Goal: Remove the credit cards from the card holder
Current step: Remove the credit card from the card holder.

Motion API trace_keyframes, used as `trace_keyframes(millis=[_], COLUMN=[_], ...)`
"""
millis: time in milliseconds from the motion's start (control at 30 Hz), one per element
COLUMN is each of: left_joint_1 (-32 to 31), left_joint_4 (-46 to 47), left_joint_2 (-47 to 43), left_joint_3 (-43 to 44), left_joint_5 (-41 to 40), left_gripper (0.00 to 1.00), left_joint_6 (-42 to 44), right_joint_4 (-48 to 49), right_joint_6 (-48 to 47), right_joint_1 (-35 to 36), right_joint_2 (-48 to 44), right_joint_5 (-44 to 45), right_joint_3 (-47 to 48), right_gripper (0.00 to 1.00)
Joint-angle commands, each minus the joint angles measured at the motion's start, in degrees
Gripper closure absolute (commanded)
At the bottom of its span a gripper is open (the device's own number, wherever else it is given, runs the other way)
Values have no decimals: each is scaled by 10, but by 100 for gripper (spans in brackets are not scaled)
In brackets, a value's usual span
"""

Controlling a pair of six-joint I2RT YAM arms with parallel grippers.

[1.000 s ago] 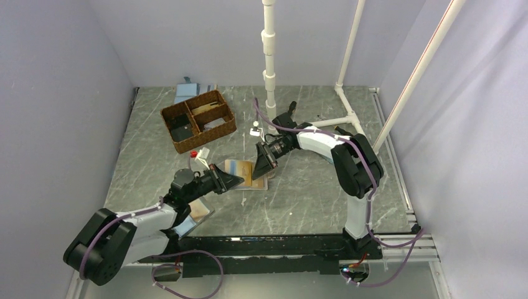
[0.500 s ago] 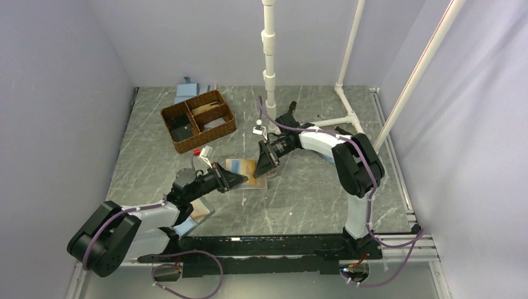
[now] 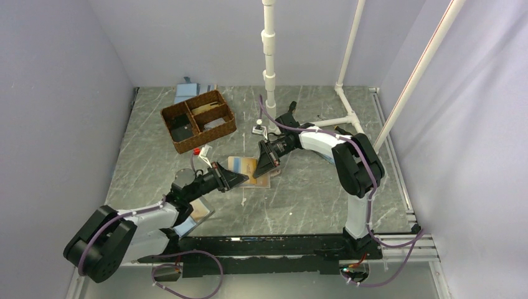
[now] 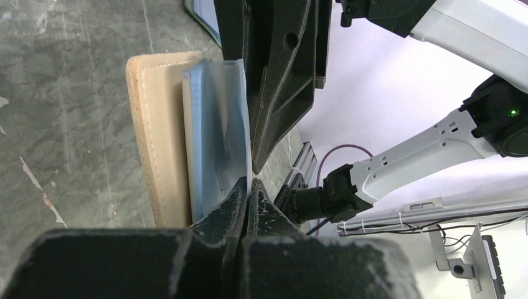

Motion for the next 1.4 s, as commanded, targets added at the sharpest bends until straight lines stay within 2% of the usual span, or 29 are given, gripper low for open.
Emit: trace_keyframes(millis=[0,100,167,233,367,500,600,667,800,933,1000,1100,1367], left_joint_1=[-2,-2,-2,-2,-2,-2,-2,-2,-2,-1,0,2,3], left_joint_4=[7,-6,-16,-25,-35,-46,-52,-58,-74,-85,-87,-80,-62], left_joint_2=[-37,-54,-62,-68,-76,-80,-83,-88,-103,-117,-121,-125,-122], left_joint_3=[11,6,7,9,10,14,14,13,10,5,3,-3,-7], left_joint_5=[-18,-28,-29,-30,-30,-27,-29,-32,-40,-46,-47,-45,-37], left_gripper=[99,98,95,92,81,65,50,49,54,76,88,100,100], left_joint_6=[1,2,4,5,5,5,3,5,7,10,10,10,10], right_joint_4=[-12,-25,-41,-74,-162,-243,-248,-232,-174,-86,-74,-77,-102], right_joint_6=[-36,-48,-62,-93,-173,-245,-249,-235,-182,-108,-99,-104,-131], right_joint_1=[-2,-2,-2,-1,-1,-1,-1,-1,-2,-2,-3,-3,-3], right_joint_2=[-3,-3,-2,1,17,39,41,37,22,-1,-6,-5,5], right_joint_5=[-31,-38,-45,-53,-70,-78,-74,-69,-50,-27,-24,-28,-50], right_joint_3=[11,15,20,34,66,96,98,92,70,36,29,30,38], right_gripper=[82,85,96,100,100,100,100,100,100,100,100,100,100])
